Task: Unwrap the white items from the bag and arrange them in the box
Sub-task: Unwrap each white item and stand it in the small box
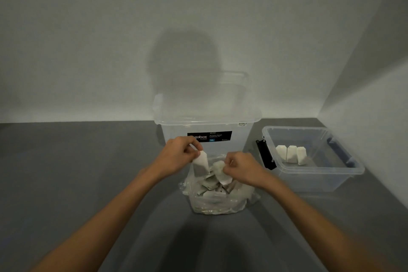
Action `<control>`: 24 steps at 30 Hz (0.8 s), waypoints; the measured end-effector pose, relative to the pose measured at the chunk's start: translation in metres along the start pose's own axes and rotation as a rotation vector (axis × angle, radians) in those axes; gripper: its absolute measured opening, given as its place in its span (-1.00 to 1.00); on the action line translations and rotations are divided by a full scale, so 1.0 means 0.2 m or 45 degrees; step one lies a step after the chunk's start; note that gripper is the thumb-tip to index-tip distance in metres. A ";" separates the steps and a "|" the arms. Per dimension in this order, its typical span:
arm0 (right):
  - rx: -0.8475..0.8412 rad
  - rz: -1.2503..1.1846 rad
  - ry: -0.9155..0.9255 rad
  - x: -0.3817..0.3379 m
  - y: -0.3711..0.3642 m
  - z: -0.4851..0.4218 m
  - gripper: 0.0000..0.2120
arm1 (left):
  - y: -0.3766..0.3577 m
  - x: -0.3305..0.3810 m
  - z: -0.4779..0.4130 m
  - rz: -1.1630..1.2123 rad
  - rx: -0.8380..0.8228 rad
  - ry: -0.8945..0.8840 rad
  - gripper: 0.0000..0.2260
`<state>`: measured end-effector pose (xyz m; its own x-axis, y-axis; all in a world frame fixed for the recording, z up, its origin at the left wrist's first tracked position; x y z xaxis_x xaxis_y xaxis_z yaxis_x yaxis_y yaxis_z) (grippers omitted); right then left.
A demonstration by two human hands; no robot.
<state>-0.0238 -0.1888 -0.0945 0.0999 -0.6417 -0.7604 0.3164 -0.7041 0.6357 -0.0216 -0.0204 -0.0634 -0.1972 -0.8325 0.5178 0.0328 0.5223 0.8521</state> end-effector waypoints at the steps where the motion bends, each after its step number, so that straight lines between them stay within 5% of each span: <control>1: 0.005 -0.087 -0.021 0.00 0.05 0.01 -0.95 | 0.00 0.02 0.00 0.004 -0.016 -0.014 -0.92; 6: -0.058 -0.276 0.017 -0.05 0.25 0.04 -0.83 | -0.01 0.19 -0.03 0.006 -0.054 -0.141 -0.85; 13: -0.156 -0.111 0.110 -0.16 0.49 0.12 -0.87 | -0.03 0.49 -0.14 0.017 -0.066 -0.277 -0.83; 17: 0.018 -0.298 -0.036 -0.08 0.68 0.13 -0.92 | -0.05 0.66 -0.16 0.073 -0.019 -0.310 -0.87; 21: 0.168 -0.688 -0.249 0.08 0.85 0.15 -0.96 | -0.10 0.88 -0.18 -0.185 0.081 -0.422 -0.64; 24: 0.184 -0.770 -0.319 0.17 0.94 0.16 -0.97 | -0.15 1.05 -0.22 -0.294 0.200 -0.485 -0.73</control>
<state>0.0087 -0.3525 0.0028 -0.2827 -0.1600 -0.9458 0.1169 -0.9844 0.1316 -0.0200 -0.2183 0.0227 -0.5282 -0.8184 0.2265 -0.1968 0.3774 0.9049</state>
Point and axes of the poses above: each hand's wrist, its own z-axis away from the middle knuckle, its own y-axis out of the back of the hand, x = y × z, the point moved 9 cm from there along -z, towards the middle knuckle, and after that the axes turned 15 degrees about -z, right-handed, at the moved point
